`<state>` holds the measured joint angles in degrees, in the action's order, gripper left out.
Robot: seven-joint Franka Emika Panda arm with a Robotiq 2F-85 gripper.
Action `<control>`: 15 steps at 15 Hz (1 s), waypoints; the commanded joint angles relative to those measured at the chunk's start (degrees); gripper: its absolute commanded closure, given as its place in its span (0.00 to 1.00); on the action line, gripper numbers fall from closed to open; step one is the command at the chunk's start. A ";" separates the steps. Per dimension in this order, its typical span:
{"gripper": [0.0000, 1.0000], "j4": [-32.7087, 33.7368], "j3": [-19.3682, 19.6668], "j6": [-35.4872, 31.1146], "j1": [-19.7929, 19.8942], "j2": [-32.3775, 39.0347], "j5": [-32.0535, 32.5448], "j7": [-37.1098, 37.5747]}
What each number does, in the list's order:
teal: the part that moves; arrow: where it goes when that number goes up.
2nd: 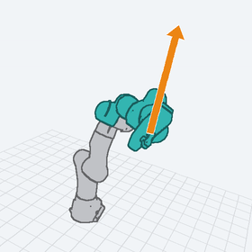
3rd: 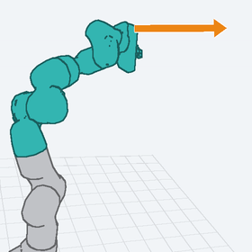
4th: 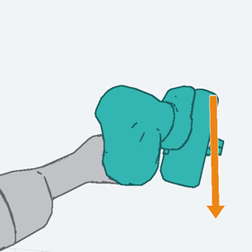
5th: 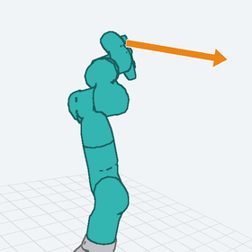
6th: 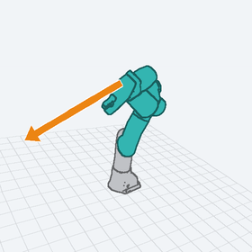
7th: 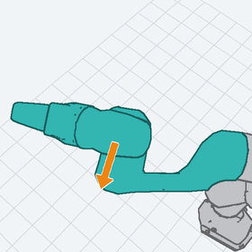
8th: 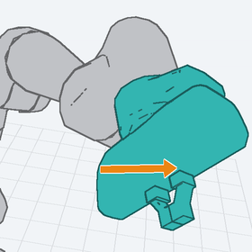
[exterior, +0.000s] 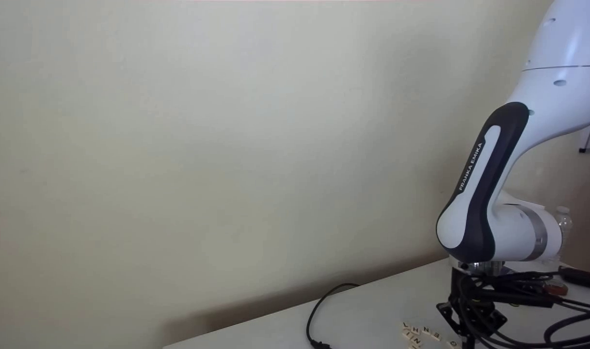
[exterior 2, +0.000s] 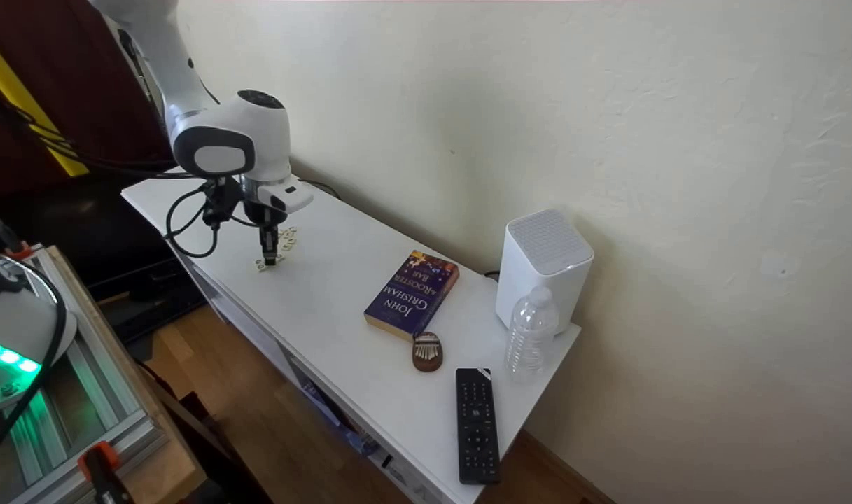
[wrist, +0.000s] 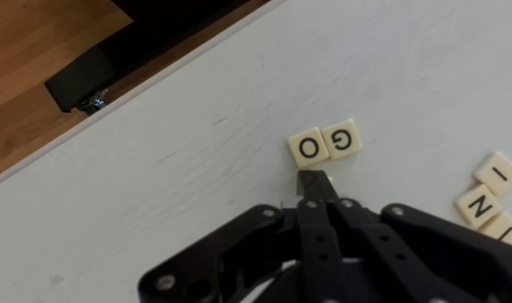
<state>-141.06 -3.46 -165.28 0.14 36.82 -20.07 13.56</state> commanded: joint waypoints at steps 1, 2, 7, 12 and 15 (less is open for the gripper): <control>1.00 0.11 1.98 -1.72 -0.95 3.25 1.88 0.33; 1.00 0.03 2.21 -1.62 -1.05 3.22 2.01 0.28; 1.00 -0.63 2.97 -1.64 -1.35 3.15 3.54 -0.38; 1.00 -1.10 3.08 -1.70 -1.30 3.10 6.21 -2.23; 1.00 -1.45 3.11 -1.64 -1.37 3.03 8.28 -3.97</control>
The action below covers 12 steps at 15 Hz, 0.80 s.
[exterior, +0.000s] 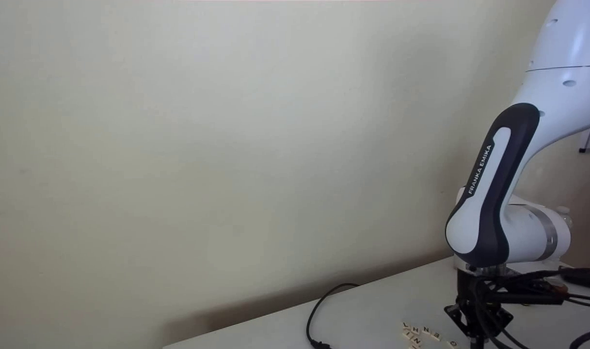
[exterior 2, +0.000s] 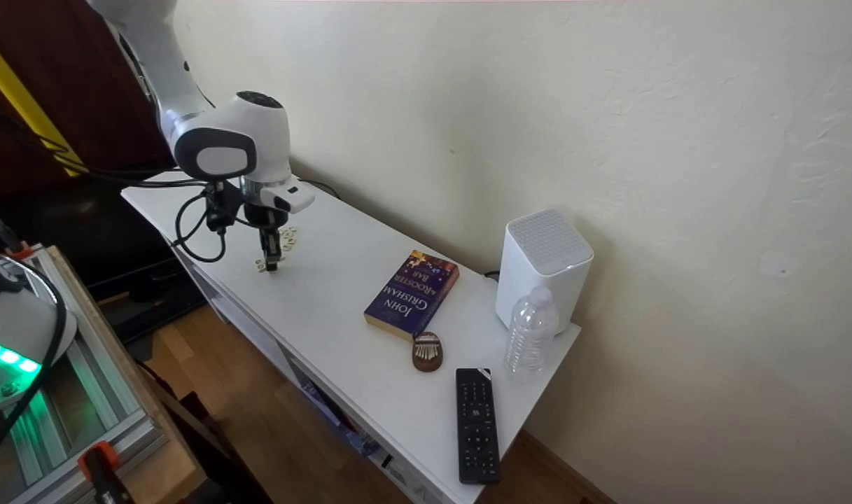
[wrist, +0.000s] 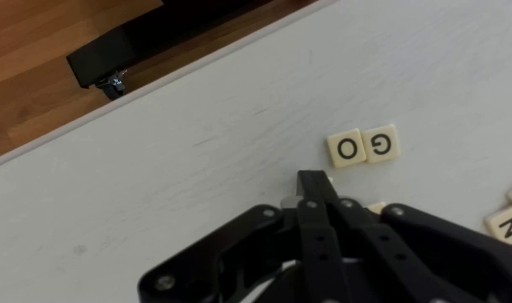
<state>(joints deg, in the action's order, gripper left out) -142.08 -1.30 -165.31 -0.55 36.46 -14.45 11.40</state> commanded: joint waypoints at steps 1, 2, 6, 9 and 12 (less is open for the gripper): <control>1.00 -0.56 0.96 -1.65 -0.64 3.35 3.17 -2.41; 1.00 -0.69 1.04 -1.74 -0.72 3.30 3.72 -2.82; 1.00 -0.85 0.82 -1.89 -0.92 3.31 5.35 -4.63; 1.00 -1.14 0.97 -1.81 -1.33 3.23 6.65 -5.55; 1.00 -1.53 0.85 -1.80 -1.70 3.06 7.55 -6.34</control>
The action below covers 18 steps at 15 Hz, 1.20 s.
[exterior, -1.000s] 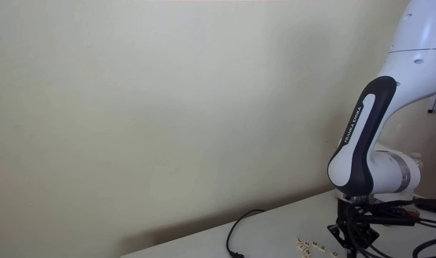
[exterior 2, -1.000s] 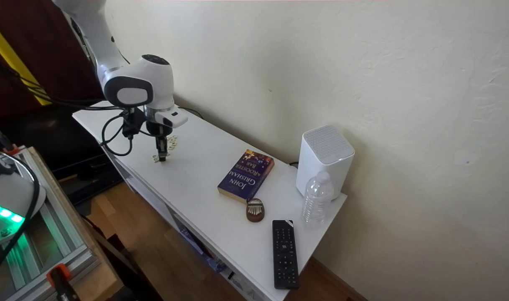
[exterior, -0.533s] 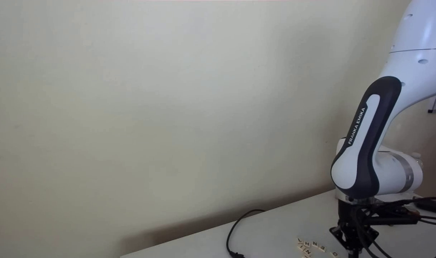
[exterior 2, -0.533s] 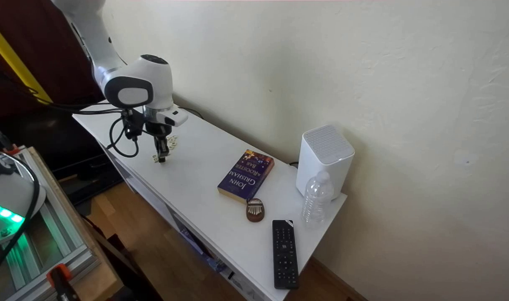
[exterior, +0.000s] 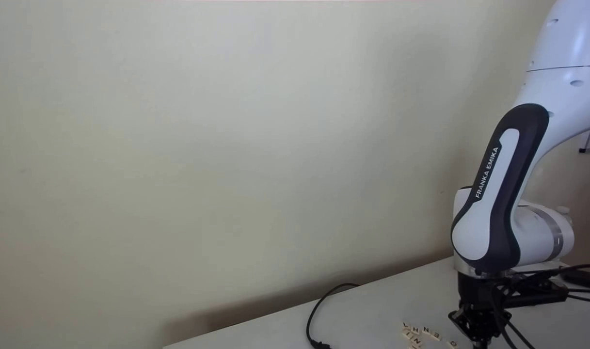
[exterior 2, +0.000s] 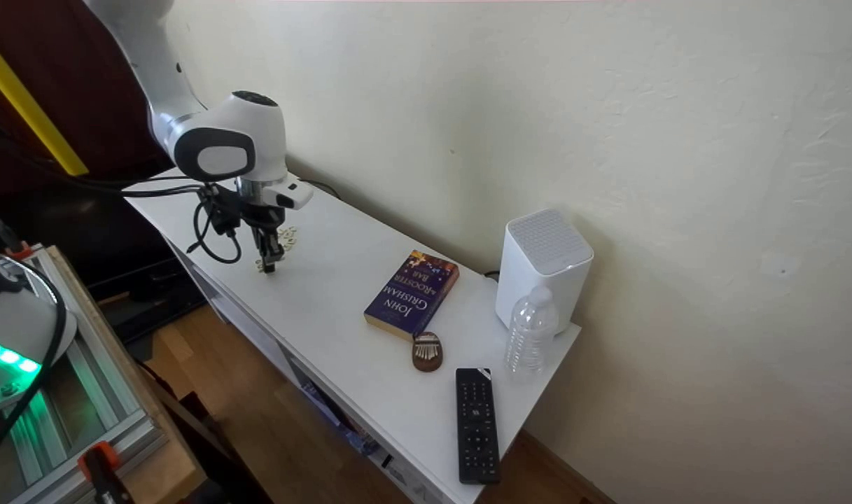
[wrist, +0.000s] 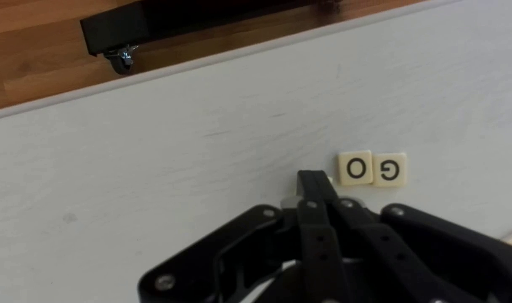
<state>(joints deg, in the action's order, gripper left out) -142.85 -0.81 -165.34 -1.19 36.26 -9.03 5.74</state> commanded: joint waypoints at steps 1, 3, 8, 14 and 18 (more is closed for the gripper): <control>1.00 -0.88 0.22 -1.79 -1.01 3.24 2.46 -1.06; 1.00 -1.08 0.45 -1.73 -1.41 3.17 3.02 -1.34; 1.00 -1.02 1.29 -1.53 -2.83 3.23 4.44 -1.41; 1.00 -0.70 2.85 -1.30 -4.76 3.45 6.52 -1.37; 1.00 -0.46 3.37 -1.41 -5.58 3.58 7.44 -1.32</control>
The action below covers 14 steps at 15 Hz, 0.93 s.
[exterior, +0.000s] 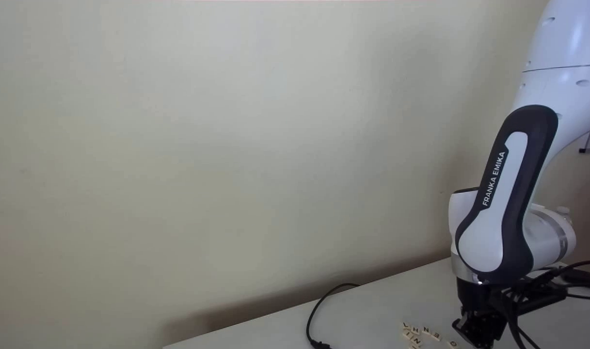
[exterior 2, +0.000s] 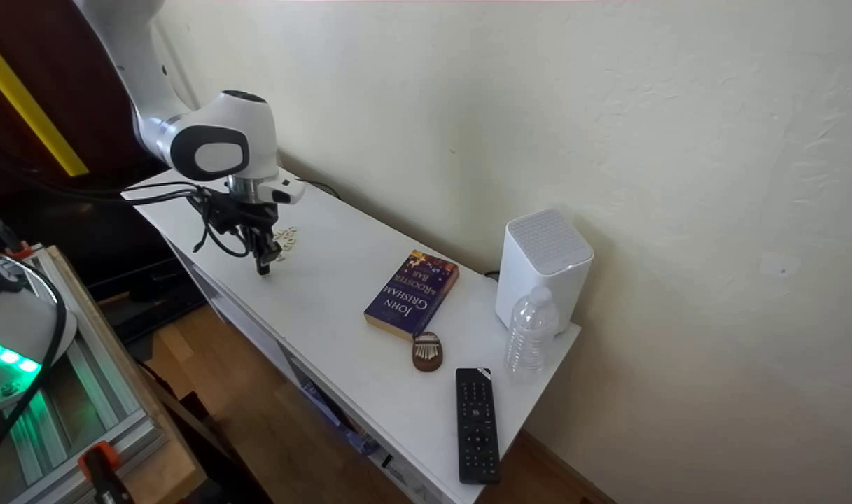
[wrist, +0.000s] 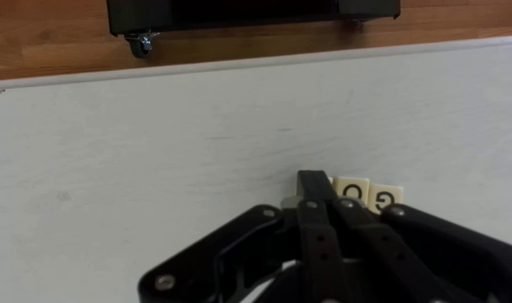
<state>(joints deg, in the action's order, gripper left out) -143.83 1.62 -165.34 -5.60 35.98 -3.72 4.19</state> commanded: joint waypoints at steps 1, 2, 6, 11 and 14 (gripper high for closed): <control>1.00 0.54 0.91 -1.49 -1.24 3.88 2.27 0.20; 1.00 0.54 0.72 -1.54 -1.13 3.90 2.33 0.09; 1.00 0.21 -0.23 -2.07 -0.41 4.00 1.82 -0.22; 1.00 0.35 -0.19 -2.11 -0.67 3.99 1.84 -0.05; 1.00 0.36 -0.09 -2.13 -0.71 4.04 1.93 -0.09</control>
<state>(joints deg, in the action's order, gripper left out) -143.83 1.90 -165.34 -6.06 35.99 -3.16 4.05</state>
